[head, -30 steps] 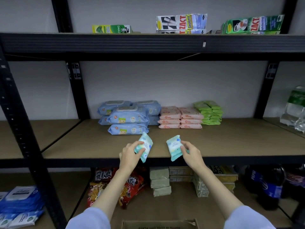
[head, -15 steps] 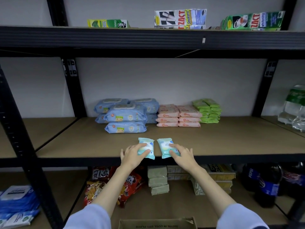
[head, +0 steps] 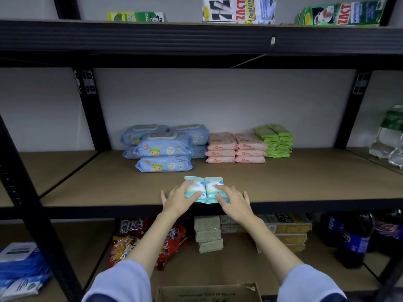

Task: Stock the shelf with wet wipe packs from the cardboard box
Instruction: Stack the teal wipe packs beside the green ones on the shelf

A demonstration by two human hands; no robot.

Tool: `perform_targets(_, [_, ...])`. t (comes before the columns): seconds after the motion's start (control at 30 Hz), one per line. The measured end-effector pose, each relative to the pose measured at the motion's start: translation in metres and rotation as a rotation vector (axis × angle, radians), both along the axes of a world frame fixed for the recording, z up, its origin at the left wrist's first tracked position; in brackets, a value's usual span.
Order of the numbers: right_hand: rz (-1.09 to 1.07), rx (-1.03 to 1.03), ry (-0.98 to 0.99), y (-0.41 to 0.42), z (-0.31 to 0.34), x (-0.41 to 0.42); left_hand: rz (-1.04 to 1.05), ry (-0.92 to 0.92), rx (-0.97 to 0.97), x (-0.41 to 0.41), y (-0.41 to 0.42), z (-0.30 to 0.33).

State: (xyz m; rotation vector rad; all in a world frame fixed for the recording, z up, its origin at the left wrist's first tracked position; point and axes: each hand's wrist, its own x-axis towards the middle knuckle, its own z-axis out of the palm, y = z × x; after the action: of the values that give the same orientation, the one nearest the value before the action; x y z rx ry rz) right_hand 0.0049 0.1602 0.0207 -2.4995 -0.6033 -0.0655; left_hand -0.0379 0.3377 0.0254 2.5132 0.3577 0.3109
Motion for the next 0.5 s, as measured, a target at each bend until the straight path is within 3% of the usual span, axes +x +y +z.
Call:
perform_targets(0.33, [-0.002, 0.079, -0.031, -0.0067, -0.0034, 0.0022, 0.013, -0.078, 0.021, -0.0037, -0.0007, 0.0040])
perform_targets(0.5, [0.005, 0.000, -0.040, -0.0016, -0.0035, -0.0017, -0.031, -0.046, 0.023, -0.0012, 0.0004, -0.0006])
